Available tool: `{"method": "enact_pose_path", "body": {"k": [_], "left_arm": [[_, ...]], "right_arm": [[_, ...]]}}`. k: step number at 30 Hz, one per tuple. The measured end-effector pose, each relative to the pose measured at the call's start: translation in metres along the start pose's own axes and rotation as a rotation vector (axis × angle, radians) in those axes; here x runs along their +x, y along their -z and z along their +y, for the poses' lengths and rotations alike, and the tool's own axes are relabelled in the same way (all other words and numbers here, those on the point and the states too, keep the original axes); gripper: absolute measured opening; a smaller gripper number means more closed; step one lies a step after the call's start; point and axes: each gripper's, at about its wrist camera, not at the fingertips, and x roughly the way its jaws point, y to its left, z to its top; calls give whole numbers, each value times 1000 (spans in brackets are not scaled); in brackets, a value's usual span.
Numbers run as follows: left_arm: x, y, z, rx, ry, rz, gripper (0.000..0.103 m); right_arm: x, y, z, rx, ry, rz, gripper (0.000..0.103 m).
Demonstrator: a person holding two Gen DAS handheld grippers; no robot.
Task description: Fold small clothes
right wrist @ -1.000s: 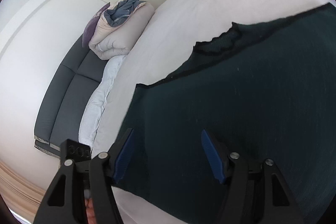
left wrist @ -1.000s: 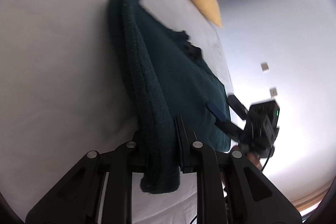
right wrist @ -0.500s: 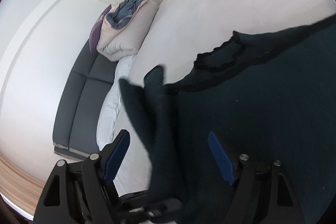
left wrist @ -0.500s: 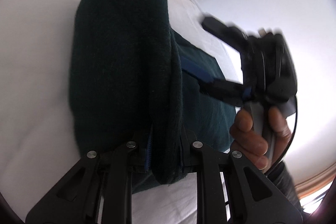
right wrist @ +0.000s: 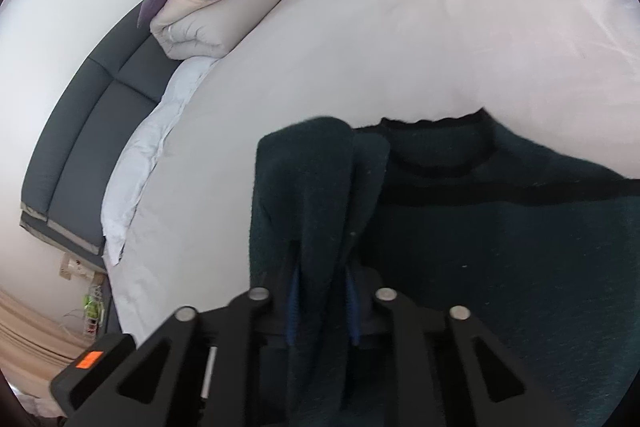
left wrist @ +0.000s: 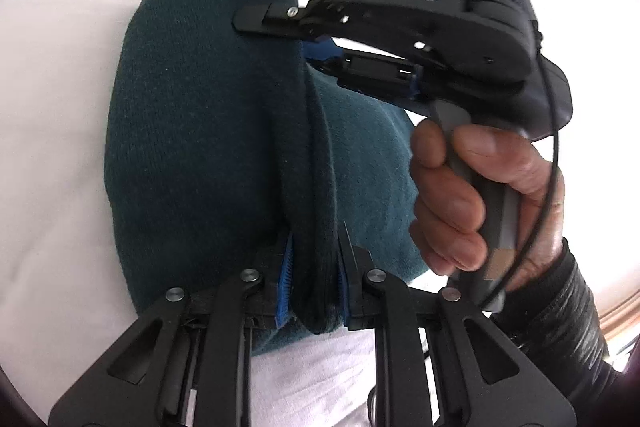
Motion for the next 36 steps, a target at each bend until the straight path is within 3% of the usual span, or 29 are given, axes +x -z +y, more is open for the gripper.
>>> {"method": "enact_pose_path", "body": {"k": [10, 23, 29, 32, 36], "left_arm": [[2, -15, -33, 53, 61, 34, 17], [65, -37, -115, 220, 111, 143, 17], [39, -18, -80, 183, 149, 235, 20], [-2, -14, -51, 165, 181, 206, 20], [-57, -27, 4, 143, 139, 105, 20]], "right_arm": [[-53, 4, -35, 31, 26, -78, 14], [-139, 17, -157, 186, 95, -103, 14], [-137, 31, -199, 318, 102, -134, 15], [-138, 41, -201, 372, 49, -148, 22], [-151, 66, -180, 373, 4, -176, 52]]}}
